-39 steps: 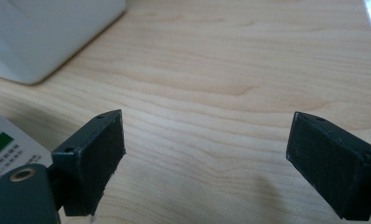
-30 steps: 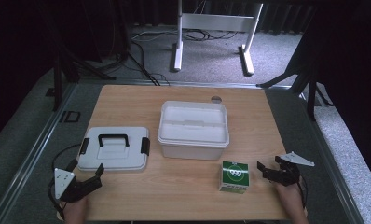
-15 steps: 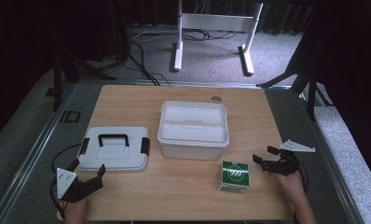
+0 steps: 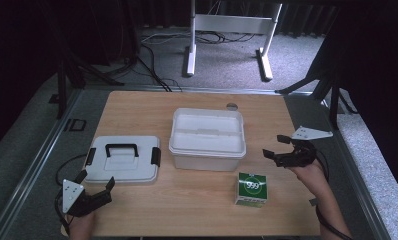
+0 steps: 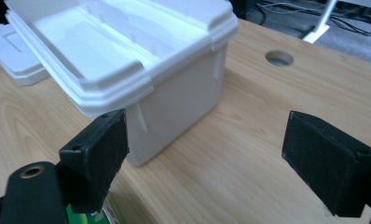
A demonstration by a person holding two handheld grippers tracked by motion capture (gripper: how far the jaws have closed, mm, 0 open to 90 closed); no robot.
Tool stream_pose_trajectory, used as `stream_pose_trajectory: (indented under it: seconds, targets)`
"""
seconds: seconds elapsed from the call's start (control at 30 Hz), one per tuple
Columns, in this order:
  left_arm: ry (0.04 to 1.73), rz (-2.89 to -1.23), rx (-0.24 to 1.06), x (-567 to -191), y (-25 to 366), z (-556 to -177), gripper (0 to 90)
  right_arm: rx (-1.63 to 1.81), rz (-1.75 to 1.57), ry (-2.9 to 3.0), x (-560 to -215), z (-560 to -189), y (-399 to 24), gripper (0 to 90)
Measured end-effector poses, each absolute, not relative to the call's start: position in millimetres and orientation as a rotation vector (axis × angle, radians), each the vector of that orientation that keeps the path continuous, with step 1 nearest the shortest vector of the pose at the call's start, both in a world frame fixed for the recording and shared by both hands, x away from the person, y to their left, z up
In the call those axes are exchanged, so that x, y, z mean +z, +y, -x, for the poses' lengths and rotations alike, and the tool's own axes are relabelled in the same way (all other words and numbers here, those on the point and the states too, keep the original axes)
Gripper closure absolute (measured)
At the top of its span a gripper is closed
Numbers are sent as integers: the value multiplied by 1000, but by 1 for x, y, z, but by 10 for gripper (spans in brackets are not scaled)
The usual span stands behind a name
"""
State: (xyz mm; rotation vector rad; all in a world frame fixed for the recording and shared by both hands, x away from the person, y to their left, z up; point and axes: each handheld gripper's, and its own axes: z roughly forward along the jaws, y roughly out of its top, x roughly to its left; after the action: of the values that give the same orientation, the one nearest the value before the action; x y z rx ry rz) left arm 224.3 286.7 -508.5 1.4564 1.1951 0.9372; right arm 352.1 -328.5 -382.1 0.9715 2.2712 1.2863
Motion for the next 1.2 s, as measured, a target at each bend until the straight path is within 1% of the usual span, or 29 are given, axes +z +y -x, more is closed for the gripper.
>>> stream_pose_trajectory:
  seconds: [0.53,0.83,0.9,1.2]
  targets:
    - [1191,-1470,918,-509,287,-225,18,1226,-727,2426,-337,-373,-289,138]
    - [1185,-1477,917,-509,286,-226,18,1153,-619,2525,-328,-385,-261,138]
    - [1183,-1478,917,-509,286,-226,18,1123,-581,2562,-326,-388,-253,179]
    - [1180,-1479,913,-509,286,-226,18,1023,-489,2634,-321,-402,-220,180]
